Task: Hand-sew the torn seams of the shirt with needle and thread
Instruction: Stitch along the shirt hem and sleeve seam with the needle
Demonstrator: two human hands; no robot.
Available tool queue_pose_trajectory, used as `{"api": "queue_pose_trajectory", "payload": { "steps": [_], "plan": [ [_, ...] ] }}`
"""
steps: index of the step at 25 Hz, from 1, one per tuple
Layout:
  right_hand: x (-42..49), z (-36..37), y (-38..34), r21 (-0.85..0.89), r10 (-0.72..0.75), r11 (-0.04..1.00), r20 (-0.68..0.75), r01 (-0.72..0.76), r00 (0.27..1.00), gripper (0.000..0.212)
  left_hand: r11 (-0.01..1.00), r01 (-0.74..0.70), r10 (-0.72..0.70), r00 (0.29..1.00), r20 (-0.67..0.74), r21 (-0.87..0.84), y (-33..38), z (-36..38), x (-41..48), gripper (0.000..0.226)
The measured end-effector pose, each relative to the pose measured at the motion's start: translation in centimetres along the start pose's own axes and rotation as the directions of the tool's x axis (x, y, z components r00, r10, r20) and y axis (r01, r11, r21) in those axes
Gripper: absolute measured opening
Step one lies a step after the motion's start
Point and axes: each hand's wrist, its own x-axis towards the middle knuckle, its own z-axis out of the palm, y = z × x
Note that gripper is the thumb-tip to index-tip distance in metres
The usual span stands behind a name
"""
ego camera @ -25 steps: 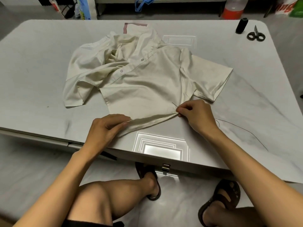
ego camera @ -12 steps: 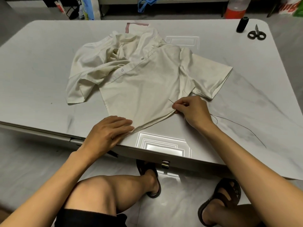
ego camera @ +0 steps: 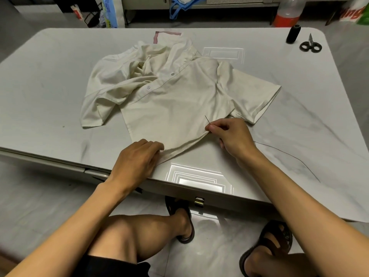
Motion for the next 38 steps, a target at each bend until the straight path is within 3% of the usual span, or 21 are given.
{"api": "queue_pose_trajectory", "payload": {
  "steps": [3, 7, 12, 21, 29, 38],
  "plan": [
    [0.2, 0.0, 0.0, 0.010, 0.026, 1.000, -0.006, -0.026, 1.000, 0.012, 1.000, -0.001, 0.002, 1.000, -0.026, 0.024, 3.0, 0.6, 1.7, 0.038],
    [0.4, -0.1, -0.3, 0.050, 0.045, 0.998, -0.013, -0.045, 0.999, 0.010, 0.998, 0.019, -0.009, 0.987, -0.162, 0.064, 7.3, 3.0, 4.7, 0.028],
    [0.7, -0.3, -0.2, 0.028, 0.066, 0.997, -0.026, -0.066, 0.997, 0.010, 0.991, 0.070, -0.028, 0.946, -0.324, 0.117, 7.6, 4.5, 5.2, 0.020],
    [0.8, -0.4, -0.5, 0.024, 0.087, 0.996, -0.020, -0.087, 0.996, 0.010, 0.979, 0.090, -0.009, 0.917, -0.399, 0.184, 8.4, 6.1, 6.2, 0.019],
    [1.3, -0.5, -0.1, -0.004, 0.053, 0.999, -0.068, -0.053, 0.996, 0.012, 0.994, 0.044, 0.001, 0.907, -0.422, 0.097, 7.6, 5.9, 6.3, 0.021],
    [1.5, -0.4, -0.5, -0.124, -0.031, 0.992, -0.078, 0.021, 0.996, 0.010, 0.993, 0.089, -0.042, 0.885, -0.463, 0.081, 8.4, 5.9, 7.4, 0.015]
  ]
}}
